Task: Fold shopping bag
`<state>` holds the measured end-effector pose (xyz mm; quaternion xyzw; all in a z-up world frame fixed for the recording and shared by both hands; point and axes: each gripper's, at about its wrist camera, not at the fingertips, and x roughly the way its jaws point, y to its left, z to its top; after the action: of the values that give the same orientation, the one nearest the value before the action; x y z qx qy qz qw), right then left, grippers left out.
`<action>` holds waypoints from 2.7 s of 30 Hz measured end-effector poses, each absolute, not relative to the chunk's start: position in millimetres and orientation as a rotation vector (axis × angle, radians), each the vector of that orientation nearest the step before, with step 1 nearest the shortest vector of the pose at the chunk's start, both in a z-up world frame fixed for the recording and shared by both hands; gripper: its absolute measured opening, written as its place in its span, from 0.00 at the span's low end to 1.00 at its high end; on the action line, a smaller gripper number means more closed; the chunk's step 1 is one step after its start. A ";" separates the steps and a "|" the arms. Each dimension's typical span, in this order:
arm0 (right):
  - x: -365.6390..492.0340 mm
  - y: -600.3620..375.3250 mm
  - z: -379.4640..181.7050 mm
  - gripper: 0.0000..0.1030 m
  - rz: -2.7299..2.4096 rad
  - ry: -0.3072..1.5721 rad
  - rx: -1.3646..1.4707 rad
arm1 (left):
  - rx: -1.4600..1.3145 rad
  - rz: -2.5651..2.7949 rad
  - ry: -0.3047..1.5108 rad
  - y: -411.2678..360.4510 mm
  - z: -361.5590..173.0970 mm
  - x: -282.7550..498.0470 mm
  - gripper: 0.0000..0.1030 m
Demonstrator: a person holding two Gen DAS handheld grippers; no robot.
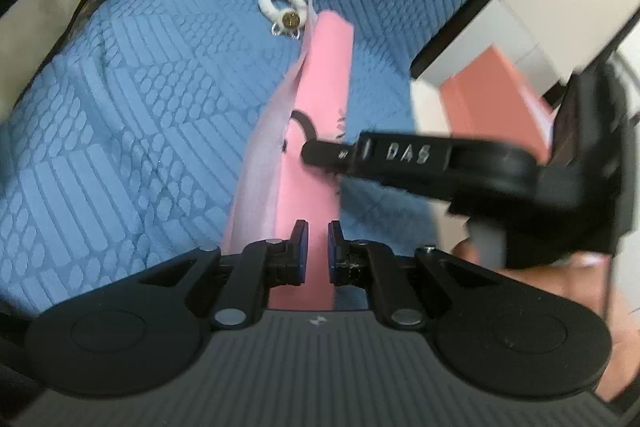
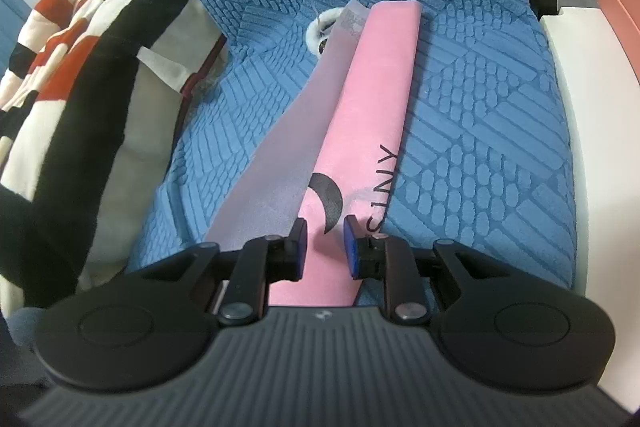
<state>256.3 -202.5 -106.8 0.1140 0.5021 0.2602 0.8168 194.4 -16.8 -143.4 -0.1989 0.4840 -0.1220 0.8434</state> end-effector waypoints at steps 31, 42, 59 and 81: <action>324.7 -228.9 -118.3 0.56 0.436 1.005 0.480 | -0.397 -0.252 1.078 -14.3 -158.1 206.6 0.10; 304.5 -233.0 -123.8 0.56 0.566 1.101 0.604 | -0.431 -0.243 1.069 -11.4 -159.7 205.4 0.10; 284.9 -230.0 -115.1 0.11 0.569 1.109 0.507 | -0.471 -0.255 1.035 -9.7 -157.3 203.9 0.10; 256.9 -247.6 -97.8 0.10 0.513 1.144 0.367 | -0.057 -0.314 0.931 -89.5 -148.9 163.3 0.44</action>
<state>256.9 -247.6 -97.8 0.1707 0.5320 0.2388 0.7942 163.3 -89.5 -148.9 -0.0276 0.4468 -0.1507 0.8814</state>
